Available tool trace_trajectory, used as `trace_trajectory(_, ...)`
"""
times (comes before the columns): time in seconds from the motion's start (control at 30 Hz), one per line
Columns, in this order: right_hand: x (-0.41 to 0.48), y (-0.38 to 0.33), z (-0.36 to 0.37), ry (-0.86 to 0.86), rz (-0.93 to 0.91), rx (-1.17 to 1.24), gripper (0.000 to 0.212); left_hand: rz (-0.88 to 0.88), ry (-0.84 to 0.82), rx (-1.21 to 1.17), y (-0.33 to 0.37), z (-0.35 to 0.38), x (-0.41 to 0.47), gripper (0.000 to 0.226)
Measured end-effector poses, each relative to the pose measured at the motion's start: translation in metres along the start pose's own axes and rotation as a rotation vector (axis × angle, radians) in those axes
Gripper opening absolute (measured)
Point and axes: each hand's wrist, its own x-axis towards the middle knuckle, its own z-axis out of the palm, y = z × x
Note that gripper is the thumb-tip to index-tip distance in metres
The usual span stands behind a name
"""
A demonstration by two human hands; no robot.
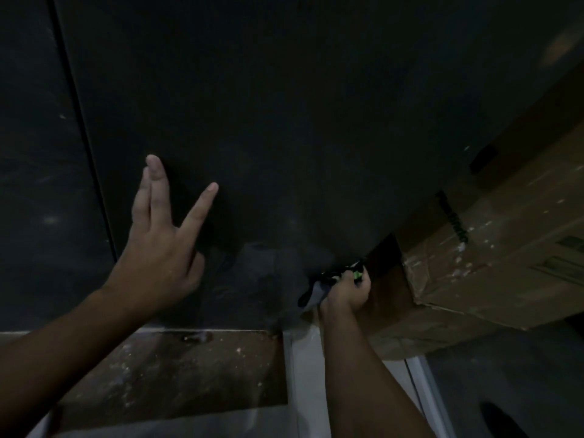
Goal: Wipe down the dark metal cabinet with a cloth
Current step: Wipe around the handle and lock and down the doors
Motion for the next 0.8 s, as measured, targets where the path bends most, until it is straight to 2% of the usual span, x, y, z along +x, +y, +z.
trace_trajectory(0.1,-0.012,-0.013,0.017,0.122,-0.002,0.132,0.037,0.007,0.020,0.004,0.000,0.003,0.001,0.087)
trace_trajectory(0.2,-0.025,-0.024,0.033,0.172,-0.120,0.193,0.035,-0.017,0.035,-0.008,0.003,0.007,0.003,0.086)
trace_trajectory(0.33,-0.039,-0.011,0.033,0.124,-0.361,0.049,0.034,-0.027,0.052,-0.023,0.006,0.008,0.005,0.084)
trace_trajectory(0.4,-0.042,0.000,0.030,0.109,-0.419,-0.014,0.033,-0.031,0.046,-0.027,0.006,0.008,0.005,0.081)
trace_trajectory(0.53,-0.062,0.026,0.026,-0.029,-0.378,-0.173,0.031,0.008,0.033,0.009,0.000,0.006,0.003,0.077)
trace_trajectory(0.63,-0.077,0.040,0.025,-0.186,-0.426,-0.347,0.034,0.014,0.031,0.020,-0.003,0.006,0.002,0.075)
trace_trajectory(0.8,-0.078,0.040,0.022,-0.318,-0.576,-0.347,0.031,0.034,0.029,0.028,-0.005,0.008,0.002,0.072)
